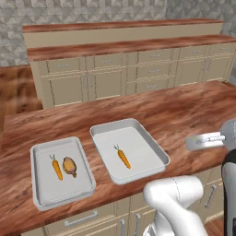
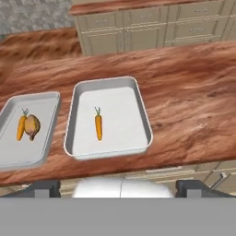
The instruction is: Place one carrot and one chicken drumstick in each tupperware on the nearby counter, to pack two identical lunches.
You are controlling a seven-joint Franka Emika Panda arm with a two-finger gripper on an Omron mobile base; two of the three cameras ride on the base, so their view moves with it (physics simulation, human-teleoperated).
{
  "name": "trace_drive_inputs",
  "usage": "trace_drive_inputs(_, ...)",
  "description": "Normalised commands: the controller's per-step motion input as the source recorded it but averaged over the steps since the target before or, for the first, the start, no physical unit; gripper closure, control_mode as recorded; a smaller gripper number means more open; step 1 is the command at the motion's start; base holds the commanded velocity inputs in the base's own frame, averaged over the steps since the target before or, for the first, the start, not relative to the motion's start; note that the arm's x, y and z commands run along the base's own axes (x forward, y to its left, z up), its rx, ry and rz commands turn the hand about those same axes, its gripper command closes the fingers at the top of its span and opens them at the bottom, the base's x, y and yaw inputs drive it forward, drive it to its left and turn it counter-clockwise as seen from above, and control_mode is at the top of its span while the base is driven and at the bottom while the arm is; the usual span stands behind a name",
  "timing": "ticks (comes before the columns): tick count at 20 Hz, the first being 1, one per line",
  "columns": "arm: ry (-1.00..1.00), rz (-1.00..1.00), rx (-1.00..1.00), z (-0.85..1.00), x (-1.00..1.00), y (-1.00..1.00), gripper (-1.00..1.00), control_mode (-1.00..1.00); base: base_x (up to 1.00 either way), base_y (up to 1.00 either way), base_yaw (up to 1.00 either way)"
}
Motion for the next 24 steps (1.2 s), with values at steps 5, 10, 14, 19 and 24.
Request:
trace_drive_inputs(5, -0.03, 0.01, 0.00, 0.50, -1.00, -0.39, -1.00, -1.00, 0.00, 0.00, 0.00)
trace_drive_inputs(10, 0.00, 0.00, 0.00, 0.00, 0.00, 0.00, -1.00, 1.00, -0.81, -0.98, -0.12)
trace_drive_inputs(14, 0.00, 0.00, 0.00, 0.00, 0.00, 0.00, -1.00, 1.00, -0.49, -1.00, -0.24)
trace_drive_inputs(19, 0.00, 0.00, 0.00, 0.00, 0.00, 0.00, -1.00, 1.00, -0.30, -1.00, -0.33)
trace_drive_inputs(24, 0.00, 0.00, 0.00, 0.00, 0.00, 0.00, -1.00, 1.00, 0.00, -1.00, -0.54)
